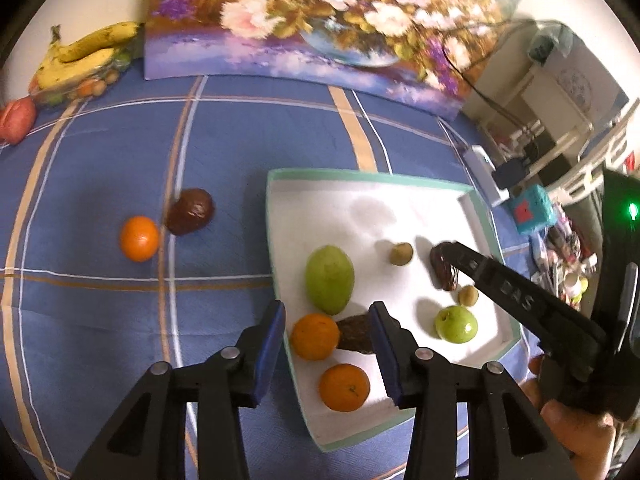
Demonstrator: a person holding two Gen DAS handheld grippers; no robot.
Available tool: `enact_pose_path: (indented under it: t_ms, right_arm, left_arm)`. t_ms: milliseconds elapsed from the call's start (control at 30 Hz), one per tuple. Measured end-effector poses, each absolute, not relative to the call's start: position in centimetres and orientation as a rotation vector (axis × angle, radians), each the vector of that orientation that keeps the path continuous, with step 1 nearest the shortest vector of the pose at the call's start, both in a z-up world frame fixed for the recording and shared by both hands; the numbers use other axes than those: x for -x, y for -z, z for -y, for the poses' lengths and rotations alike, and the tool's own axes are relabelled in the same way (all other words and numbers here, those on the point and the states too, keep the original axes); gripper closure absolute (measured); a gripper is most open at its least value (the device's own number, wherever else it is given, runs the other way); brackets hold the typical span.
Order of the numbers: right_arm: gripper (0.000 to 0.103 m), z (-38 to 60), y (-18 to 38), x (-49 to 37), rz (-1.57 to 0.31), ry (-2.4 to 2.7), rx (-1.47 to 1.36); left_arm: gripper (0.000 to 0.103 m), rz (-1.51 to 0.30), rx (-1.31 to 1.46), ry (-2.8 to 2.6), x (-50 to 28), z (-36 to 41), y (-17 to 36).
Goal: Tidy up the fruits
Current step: 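Carry mandarin and tan fruit over the tray and open both tools, then move left tool to another mandarin while right tool reaches a dark avocado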
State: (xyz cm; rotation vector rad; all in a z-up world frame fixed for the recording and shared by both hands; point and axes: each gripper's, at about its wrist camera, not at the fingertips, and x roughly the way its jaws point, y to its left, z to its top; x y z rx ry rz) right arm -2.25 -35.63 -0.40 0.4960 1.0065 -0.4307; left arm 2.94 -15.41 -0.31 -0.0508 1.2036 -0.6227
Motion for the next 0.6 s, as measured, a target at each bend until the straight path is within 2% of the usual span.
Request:
enact_pose_path:
  t_ms: [600]
  right_arm:
    - [0.072, 31.7, -1.5, 1.9, -0.991, 0.353, -0.423]
  left_arm:
    - [0.056, -1.145, 0.292, 0.387, -7.7, 5.7, -0.5]
